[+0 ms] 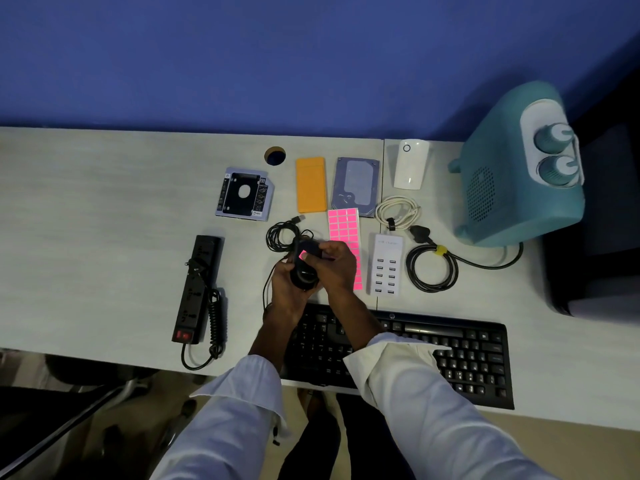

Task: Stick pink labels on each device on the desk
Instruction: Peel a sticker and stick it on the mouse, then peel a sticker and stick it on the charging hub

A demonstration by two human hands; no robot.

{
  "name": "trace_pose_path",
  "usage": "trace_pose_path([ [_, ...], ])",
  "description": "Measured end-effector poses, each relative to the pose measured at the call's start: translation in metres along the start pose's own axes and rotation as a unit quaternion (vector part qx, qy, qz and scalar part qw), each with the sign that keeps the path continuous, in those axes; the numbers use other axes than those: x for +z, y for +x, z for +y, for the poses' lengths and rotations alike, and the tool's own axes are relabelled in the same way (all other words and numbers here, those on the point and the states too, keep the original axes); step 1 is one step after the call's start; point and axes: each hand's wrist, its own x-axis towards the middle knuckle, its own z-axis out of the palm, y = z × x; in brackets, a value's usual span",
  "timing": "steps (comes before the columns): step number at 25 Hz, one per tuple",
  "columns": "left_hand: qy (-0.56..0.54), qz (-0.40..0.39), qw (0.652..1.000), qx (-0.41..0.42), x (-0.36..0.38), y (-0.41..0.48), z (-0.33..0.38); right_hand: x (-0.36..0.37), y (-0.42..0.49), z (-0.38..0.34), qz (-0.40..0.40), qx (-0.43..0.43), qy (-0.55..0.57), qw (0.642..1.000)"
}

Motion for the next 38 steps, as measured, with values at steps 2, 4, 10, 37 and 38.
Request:
trace_pose_path([
  [2, 0.001, 0.004, 1.0, 0.0, 0.001, -0.001, -0.001, 0.0, -0.001, 0.0, 0.011, 0.004, -0.004, 1.0],
  [4, 0.007, 0.009, 1.0, 0.0, 0.0, -0.001, -0.004, 0.0, -0.001, 0.002, 0.015, 0.009, -0.007, 1.0],
  [10, 0.278, 0.034, 0.948, 0.151, -0.008, 0.015, -0.003, -0.016, -0.008, 0.008, 0.046, 0.027, 0.003, 0.999],
  [37, 0.744, 0.108, 0.611, 0.249, 0.008, -0.031, -0.061, -0.093, -0.059, 0.049, 0.115, -0.029, -0.394, 0.912],
  [38, 0.739, 0.111, 0.619, 0.241, 0.009, -0.029, -0.062, -0.09, -0.059, 0.047, 0.13, -0.031, -0.406, 0.904],
])
